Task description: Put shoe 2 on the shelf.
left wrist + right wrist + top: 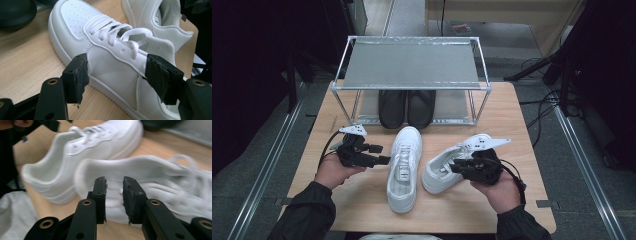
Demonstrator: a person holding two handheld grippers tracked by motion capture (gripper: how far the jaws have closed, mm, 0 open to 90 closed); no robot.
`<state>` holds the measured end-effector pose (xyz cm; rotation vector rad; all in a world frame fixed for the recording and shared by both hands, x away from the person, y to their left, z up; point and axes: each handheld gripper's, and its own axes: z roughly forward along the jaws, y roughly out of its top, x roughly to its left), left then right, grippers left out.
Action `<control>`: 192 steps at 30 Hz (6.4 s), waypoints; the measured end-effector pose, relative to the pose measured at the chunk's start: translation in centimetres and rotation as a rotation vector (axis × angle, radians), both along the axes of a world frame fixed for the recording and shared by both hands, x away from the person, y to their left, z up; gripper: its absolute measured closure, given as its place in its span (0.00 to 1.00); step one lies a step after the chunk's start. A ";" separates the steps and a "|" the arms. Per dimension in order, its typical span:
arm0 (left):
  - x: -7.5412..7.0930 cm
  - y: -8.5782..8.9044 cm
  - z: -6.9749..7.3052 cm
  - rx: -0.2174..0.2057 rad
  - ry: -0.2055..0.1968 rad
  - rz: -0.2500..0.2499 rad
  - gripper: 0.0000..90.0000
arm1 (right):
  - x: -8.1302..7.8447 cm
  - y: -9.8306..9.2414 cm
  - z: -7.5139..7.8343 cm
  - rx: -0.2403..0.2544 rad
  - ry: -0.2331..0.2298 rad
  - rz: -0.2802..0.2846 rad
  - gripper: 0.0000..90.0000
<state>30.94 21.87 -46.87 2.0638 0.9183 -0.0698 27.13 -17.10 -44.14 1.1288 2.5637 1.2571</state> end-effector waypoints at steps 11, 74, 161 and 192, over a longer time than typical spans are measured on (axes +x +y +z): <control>0.7 -0.6 0.1 0.009 -0.014 -0.013 0.39 | 1.3 -4.2 -0.9 -0.010 0.007 -0.134 0.98; -2.1 1.4 -0.3 0.023 -0.047 0.051 0.39 | 9.0 -3.3 -4.5 -0.054 0.032 -0.122 1.00; -3.7 -4.8 -3.6 0.006 0.043 -0.079 1.00 | 7.7 2.2 -3.8 -0.065 0.022 -0.055 1.00; -3.7 -5.0 -1.2 0.007 -0.011 -0.103 0.70 | 6.4 -0.3 -1.2 0.028 -0.064 -0.103 0.88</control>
